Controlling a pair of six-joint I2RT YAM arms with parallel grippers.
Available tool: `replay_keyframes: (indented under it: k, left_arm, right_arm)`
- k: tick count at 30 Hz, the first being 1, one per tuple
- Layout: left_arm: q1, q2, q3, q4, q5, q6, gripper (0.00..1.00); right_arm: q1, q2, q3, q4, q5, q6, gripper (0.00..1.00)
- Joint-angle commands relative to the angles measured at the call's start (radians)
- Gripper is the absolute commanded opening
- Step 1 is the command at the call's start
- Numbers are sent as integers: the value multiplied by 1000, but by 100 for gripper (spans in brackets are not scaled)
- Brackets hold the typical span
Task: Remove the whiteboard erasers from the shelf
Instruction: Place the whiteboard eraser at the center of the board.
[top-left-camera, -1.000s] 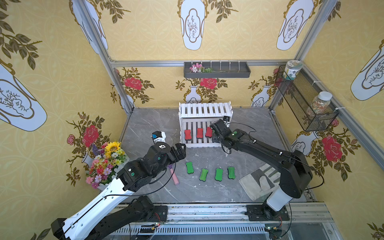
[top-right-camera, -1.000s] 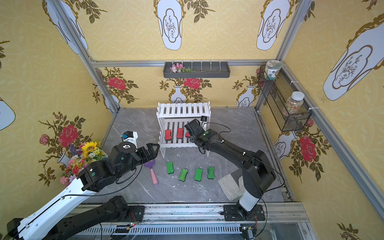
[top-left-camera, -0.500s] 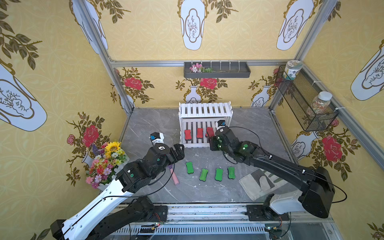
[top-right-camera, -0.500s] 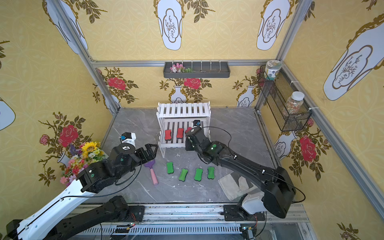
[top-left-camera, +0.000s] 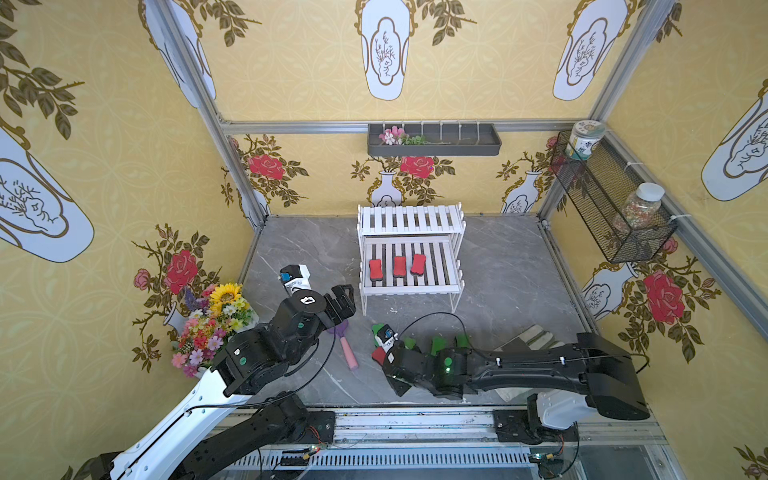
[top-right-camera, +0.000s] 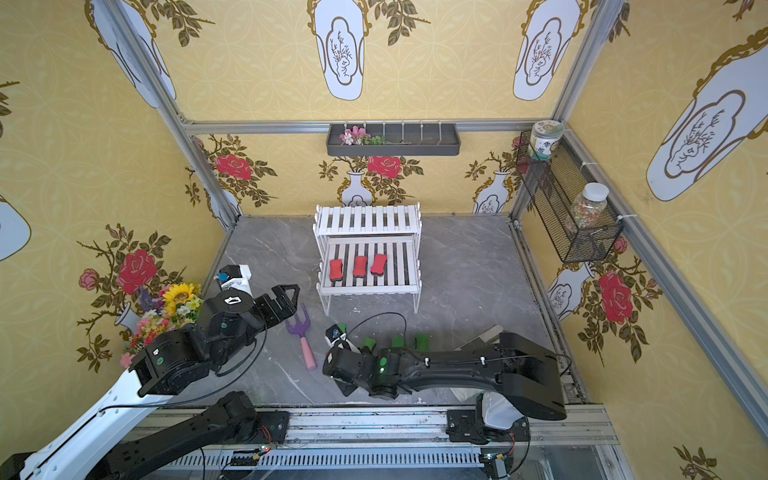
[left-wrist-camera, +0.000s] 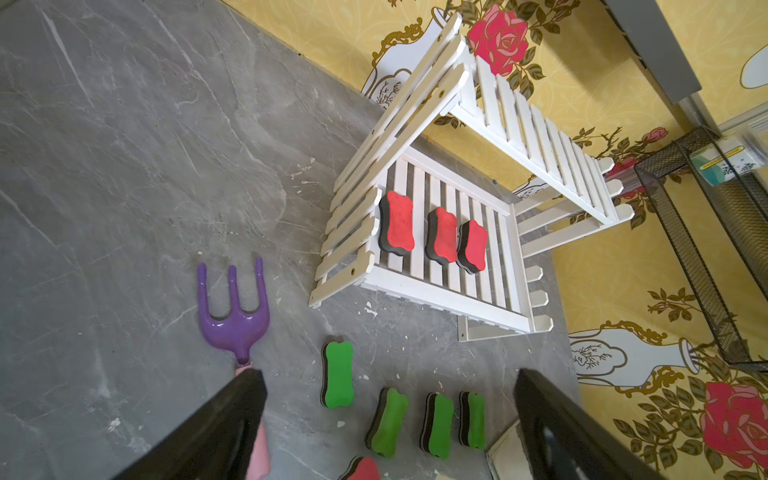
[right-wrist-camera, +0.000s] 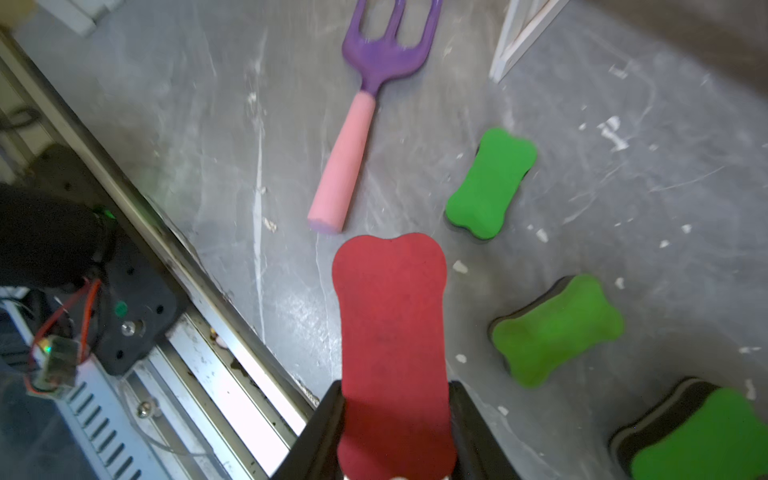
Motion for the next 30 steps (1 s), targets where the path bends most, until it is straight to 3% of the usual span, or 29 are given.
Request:
replay_keyframes:
  k: [1,10,14,17,24,30]
  left_arm:
    - [1,2,8,-21,-33,13,100]
    - [1,10,17,-38,-16,12,100]
    - [1,9,9,-38,-5,5,100]
    - [1,5,4,-34,-3,2,100]
    - [1,14,-30,4,46,-4,100]
    - [1,93,-62,141,171,39,99]
  right_arm:
    - [18,81,41,0,37,-3,38]
    - [18,217,70,34,18,6,42]
    - [18,223,70,32,29,11,62]
    - [16,205,73,35,59,11,71]
    - [-12,-2,12,59,163,36,73]
    - [-100,-270,-116,24,283,166,71]
